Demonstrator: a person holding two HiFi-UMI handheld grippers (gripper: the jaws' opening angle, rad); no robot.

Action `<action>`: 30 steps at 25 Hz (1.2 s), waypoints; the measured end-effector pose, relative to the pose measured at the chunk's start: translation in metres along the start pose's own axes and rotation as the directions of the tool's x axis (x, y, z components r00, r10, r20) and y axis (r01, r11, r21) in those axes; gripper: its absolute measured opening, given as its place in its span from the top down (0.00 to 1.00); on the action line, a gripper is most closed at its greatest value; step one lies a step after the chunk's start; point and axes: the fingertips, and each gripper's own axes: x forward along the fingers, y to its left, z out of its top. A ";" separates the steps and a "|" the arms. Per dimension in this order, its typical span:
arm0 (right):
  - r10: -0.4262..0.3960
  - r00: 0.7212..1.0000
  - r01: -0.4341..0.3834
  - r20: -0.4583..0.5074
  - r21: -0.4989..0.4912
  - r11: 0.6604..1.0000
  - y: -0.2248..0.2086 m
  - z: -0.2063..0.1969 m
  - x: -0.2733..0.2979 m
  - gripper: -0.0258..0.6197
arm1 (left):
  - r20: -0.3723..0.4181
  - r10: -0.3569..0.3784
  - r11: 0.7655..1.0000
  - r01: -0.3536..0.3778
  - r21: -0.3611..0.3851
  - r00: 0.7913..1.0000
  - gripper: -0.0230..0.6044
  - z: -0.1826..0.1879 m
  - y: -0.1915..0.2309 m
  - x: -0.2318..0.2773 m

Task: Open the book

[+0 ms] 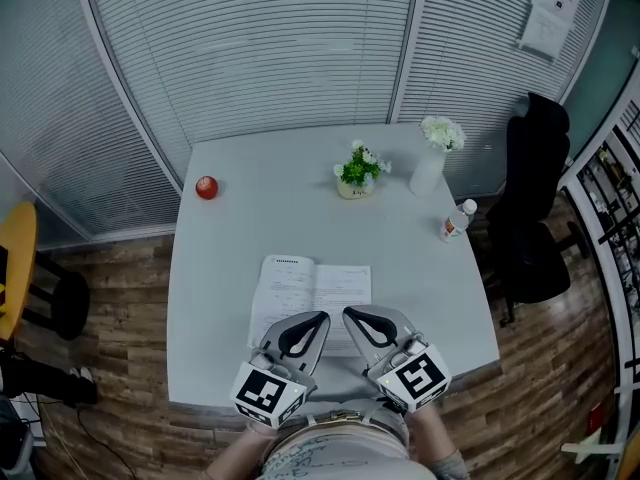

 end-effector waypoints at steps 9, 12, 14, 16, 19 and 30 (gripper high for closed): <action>0.012 1.000 -0.012 0.020 -0.001 1.000 0.004 0.013 0.003 0.95 | 0.043 0.019 1.000 -0.019 -0.003 0.999 0.97 0.023 0.002 0.000; 0.013 1.000 -0.013 0.014 0.000 1.000 0.004 0.010 0.004 0.95 | 0.044 0.021 1.000 -0.020 -0.023 0.999 0.97 0.021 0.004 0.000; 0.010 1.000 -0.010 0.011 0.002 1.000 0.003 0.008 0.003 0.95 | 0.038 0.024 0.998 -0.022 -0.052 0.999 0.97 0.020 0.004 0.000; 0.007 1.000 -0.007 0.007 0.004 1.000 0.002 0.006 0.002 0.96 | 0.035 0.024 0.998 -0.022 -0.063 0.999 0.97 0.018 0.004 0.001; 0.007 1.000 -0.007 -0.004 0.008 1.000 0.002 0.004 0.001 0.95 | 0.031 0.016 0.997 -0.013 -0.074 0.999 0.97 0.011 0.003 0.001; 0.013 0.998 -0.013 -0.056 0.002 1.000 0.001 -0.014 0.001 0.95 | -0.001 0.024 0.998 -0.024 -0.064 1.000 0.97 -0.002 0.006 0.004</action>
